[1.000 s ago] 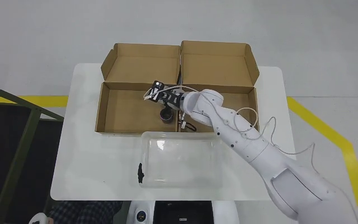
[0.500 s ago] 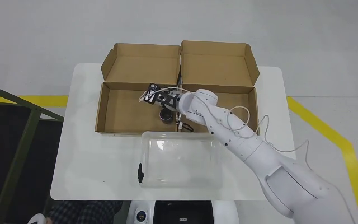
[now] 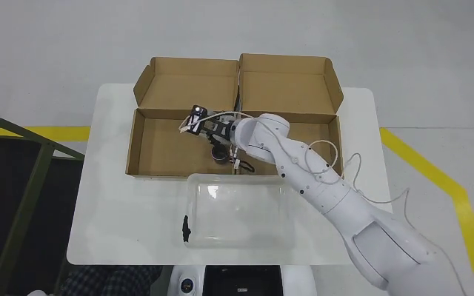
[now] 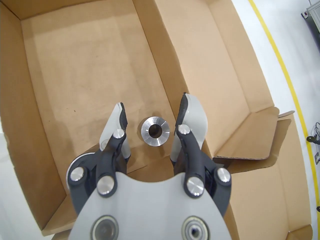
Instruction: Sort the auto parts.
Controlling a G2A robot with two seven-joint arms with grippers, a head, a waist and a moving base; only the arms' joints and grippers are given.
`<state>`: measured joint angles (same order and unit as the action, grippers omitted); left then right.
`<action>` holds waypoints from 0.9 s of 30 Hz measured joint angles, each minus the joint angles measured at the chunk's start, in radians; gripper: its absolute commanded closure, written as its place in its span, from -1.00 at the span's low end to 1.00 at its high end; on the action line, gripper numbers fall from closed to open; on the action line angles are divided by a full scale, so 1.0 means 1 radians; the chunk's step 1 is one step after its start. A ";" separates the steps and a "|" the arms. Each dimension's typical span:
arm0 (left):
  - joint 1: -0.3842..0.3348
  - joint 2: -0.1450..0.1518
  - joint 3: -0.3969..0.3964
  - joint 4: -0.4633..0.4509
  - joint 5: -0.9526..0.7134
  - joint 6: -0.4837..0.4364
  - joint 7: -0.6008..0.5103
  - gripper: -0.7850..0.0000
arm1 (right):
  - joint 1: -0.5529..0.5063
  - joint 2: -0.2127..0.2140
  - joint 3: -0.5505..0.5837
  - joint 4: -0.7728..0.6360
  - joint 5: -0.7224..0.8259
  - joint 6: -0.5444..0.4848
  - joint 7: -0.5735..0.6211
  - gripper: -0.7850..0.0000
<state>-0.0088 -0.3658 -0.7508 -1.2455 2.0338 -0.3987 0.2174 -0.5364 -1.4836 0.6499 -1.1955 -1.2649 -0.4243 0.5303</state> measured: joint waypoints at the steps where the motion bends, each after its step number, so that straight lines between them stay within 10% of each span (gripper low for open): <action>1: 0.000 0.000 0.000 0.000 0.000 0.000 0.000 -1.00 | -0.011 0.005 0.012 -0.024 -0.002 -0.006 0.000 -0.13; 27: 0.000 0.000 0.000 0.000 0.000 0.000 0.000 -1.00 | -0.531 0.176 0.518 -0.636 -0.111 -0.188 -0.095 -1.00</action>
<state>-0.0088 -0.3658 -0.7508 -1.2455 2.0338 -0.3987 0.2174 -1.0675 -1.3078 1.1684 -1.8317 -1.3755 -0.6120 0.4357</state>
